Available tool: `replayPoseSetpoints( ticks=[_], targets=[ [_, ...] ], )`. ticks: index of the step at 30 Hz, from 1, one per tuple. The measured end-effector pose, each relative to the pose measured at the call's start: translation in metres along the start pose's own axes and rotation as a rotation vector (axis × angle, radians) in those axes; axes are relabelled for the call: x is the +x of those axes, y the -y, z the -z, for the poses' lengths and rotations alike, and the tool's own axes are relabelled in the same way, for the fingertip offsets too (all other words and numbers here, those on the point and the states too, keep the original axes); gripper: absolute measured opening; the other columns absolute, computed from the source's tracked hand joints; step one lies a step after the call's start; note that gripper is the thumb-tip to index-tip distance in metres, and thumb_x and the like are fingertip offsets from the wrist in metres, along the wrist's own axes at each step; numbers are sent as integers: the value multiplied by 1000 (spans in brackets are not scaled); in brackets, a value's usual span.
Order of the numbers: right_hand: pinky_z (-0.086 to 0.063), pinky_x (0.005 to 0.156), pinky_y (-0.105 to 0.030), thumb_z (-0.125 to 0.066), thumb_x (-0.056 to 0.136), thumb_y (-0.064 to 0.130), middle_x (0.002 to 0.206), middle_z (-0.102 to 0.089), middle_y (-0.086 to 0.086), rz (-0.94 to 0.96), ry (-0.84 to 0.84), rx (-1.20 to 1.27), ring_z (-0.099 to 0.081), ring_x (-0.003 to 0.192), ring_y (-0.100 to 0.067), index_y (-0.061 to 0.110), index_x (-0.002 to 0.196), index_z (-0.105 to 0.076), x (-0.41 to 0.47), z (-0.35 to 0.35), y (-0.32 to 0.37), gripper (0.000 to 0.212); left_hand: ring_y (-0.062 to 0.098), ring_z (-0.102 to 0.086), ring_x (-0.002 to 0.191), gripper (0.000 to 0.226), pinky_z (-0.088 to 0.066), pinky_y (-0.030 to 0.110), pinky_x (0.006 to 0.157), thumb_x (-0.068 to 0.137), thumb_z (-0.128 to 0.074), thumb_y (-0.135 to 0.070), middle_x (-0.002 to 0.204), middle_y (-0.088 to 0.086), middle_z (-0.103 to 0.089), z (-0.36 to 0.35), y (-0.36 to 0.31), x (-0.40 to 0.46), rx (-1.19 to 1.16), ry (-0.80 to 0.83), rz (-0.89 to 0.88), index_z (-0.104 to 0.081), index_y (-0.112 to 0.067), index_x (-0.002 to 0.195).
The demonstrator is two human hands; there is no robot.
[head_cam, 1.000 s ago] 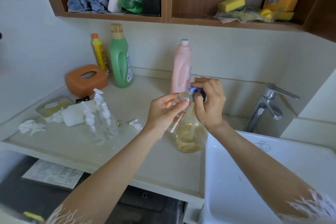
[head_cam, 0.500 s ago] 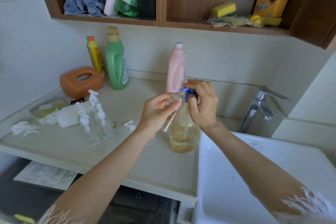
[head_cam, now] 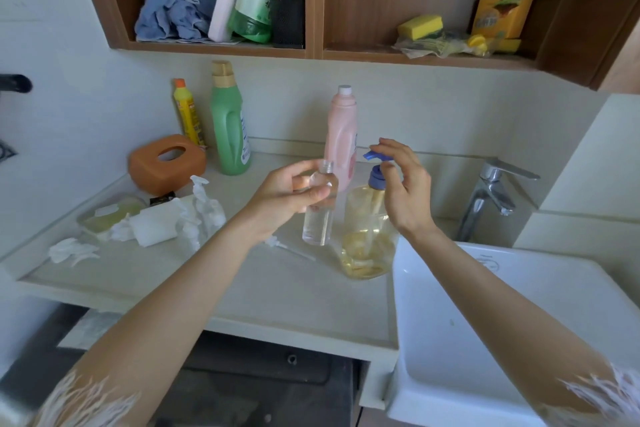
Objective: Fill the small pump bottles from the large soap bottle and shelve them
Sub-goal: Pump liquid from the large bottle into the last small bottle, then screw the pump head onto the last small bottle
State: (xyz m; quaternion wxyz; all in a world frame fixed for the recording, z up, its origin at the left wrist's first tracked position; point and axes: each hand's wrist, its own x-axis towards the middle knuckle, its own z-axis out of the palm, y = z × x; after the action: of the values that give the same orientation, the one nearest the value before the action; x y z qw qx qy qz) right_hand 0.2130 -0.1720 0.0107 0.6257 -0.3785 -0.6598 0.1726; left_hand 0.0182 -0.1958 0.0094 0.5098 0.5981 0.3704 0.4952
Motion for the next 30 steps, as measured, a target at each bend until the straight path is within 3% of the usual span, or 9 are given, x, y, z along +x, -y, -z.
replayPoseSetpoints(
  ticks=[4, 6, 8, 13, 17, 20, 24, 26, 30],
  targets=[
    [-29, 100, -16, -43, 83, 7, 127, -58, -15, 160, -120, -286, -43, 132, -30, 6, 109, -67, -14, -13, 15, 35, 27, -69, 101, 33, -44, 58, 99, 78, -70, -18, 103, -2, -73, 27, -7, -18, 63, -71, -42, -65, -26, 110],
    [-33, 102, -28, -45, 81, 9, 123, -59, -17, 343, -134, -337, -48, 124, -29, 1, 109, -66, -25, -26, 22, 36, 21, -69, 100, 33, -52, 44, 96, 77, -71, -20, 102, -5, -74, 42, -4, -28, 144, -109, -63, -65, -29, 108],
    [-40, 95, -25, -48, 80, 5, 110, -64, -14, 426, 16, -294, -56, 107, -24, 1, 104, -68, -35, -42, 20, 32, 7, -70, 91, 34, -54, 24, 83, 79, -74, -13, 98, -13, -74, 55, 7, -39, 192, -136, -63, -64, -34, 104],
    [-41, 93, -24, -59, 88, 11, 115, -67, -6, -246, 749, -540, -63, 103, -22, 15, 119, -65, -47, -118, -23, 32, 4, -68, 96, 38, -49, 19, 85, 83, -73, -10, 101, -18, -72, 89, 53, -73, 274, -225, 33, -60, -37, 106],
    [-38, 103, -31, -56, 94, 26, 133, -57, -6, -392, 887, -726, -52, 121, -26, 18, 131, -55, -53, -181, -59, 38, 7, -68, 99, 36, -50, 15, 81, 83, -72, -6, 105, -8, -70, 104, 83, -96, 258, -263, 103, -59, -33, 104],
    [-41, 98, -33, -57, 93, 31, 133, -56, -7, -405, 879, -817, -52, 121, -29, 15, 128, -56, -58, -215, -75, 39, -1, -65, 98, 34, -49, 10, 77, 84, -72, -8, 105, -15, -67, 117, 94, -104, 246, -237, 139, -59, -30, 105],
    [-45, 93, -31, -60, 92, 23, 124, -62, -6, -418, 832, -840, -58, 114, -28, 16, 121, -63, -60, -227, -83, 31, 11, -60, 115, 36, -50, 17, 90, 84, -72, -10, 113, -13, -64, 127, 104, -103, 233, -220, 158, -57, -28, 112],
    [-44, 93, -28, -64, 89, 17, 116, -65, -7, -413, 660, -665, -61, 107, -24, 13, 121, -64, -51, -216, -72, 32, 15, -60, 118, 37, -48, 27, 98, 84, -73, -10, 116, -9, -65, 128, 108, -102, 215, -209, 162, -58, -31, 110],
    [-44, 68, -10, -64, 88, 4, 86, -58, -1, -443, 182, -4, -55, 66, 3, 8, 113, -62, -30, -171, -14, 25, 16, -59, 119, 40, -47, 31, 101, 83, -74, -9, 112, -17, -65, 128, 115, -96, 209, -156, 138, -59, -40, 104]
  ],
)
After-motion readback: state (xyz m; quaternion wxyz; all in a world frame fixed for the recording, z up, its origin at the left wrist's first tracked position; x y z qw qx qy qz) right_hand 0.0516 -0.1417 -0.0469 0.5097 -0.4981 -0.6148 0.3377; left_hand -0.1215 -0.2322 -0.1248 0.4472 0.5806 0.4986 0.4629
